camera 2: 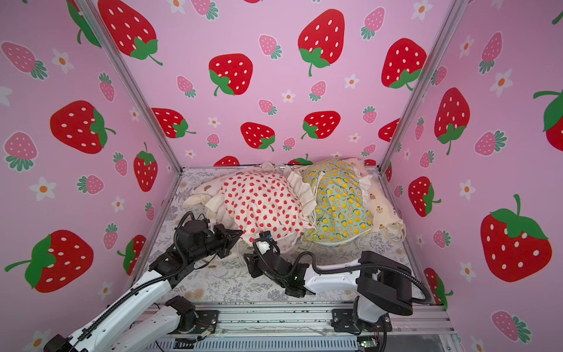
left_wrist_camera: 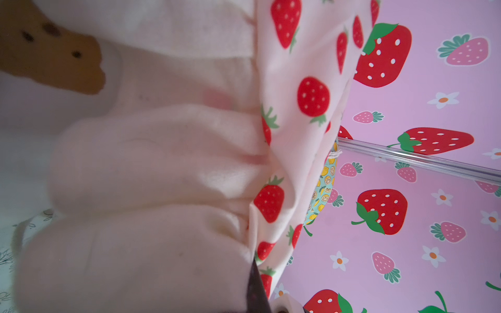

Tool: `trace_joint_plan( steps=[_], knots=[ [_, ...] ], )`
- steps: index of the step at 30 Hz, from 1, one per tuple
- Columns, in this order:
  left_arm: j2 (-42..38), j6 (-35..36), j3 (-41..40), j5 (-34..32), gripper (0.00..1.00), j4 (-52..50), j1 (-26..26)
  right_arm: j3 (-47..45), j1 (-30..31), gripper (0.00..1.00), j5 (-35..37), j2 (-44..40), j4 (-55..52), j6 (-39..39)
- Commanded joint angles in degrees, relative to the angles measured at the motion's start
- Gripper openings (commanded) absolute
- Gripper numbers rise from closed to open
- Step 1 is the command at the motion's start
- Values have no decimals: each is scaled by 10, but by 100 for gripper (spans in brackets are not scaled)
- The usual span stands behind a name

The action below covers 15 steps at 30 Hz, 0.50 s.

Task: Zip up pillowcases
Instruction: Zip the zipper on the pillowcase.

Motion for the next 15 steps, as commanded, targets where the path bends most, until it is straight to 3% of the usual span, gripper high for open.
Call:
trace_joint_plan(
  steps=[1, 15],
  knots=[
    [4, -11, 22, 14, 0, 11, -1, -13, -6, 46, 14, -9, 66, 2],
    [8, -11, 26, 19, 0, 16, 0, -15, -18, 38, 12, 3, 83, -7]
  ],
)
